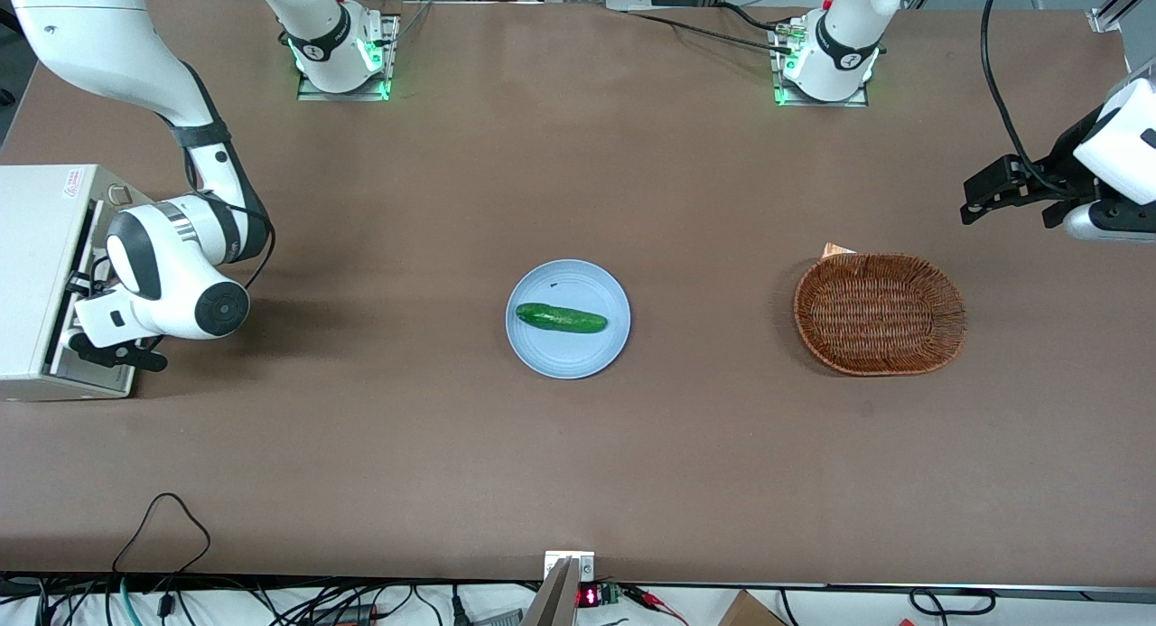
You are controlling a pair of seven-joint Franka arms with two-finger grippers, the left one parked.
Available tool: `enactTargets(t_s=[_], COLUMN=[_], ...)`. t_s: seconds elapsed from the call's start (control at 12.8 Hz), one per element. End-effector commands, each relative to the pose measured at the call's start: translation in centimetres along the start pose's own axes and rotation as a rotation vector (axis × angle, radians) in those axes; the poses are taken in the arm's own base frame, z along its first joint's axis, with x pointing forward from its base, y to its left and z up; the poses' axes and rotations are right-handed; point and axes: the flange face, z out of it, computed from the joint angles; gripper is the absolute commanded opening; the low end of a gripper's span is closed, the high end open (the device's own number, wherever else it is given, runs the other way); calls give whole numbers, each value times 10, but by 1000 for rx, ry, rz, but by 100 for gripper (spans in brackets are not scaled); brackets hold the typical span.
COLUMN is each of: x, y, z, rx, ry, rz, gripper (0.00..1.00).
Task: Open oven door with right arm only
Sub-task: 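Pull the oven door handle outward and down with the right gripper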
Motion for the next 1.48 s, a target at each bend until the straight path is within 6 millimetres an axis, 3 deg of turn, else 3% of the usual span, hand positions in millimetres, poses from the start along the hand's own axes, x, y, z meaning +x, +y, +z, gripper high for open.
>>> enactTargets(t_s=[0.0, 0.23, 0.47, 1.4], x=[-6, -3, -13, -17], y=[-31, -47, -75, -116], z=[-3, -20, -29, -16], rx=[82, 112, 132, 202], ry=[-30, -31, -48, -56], rz=[3, -5, -34, -69], gripper=[2, 2, 2, 3])
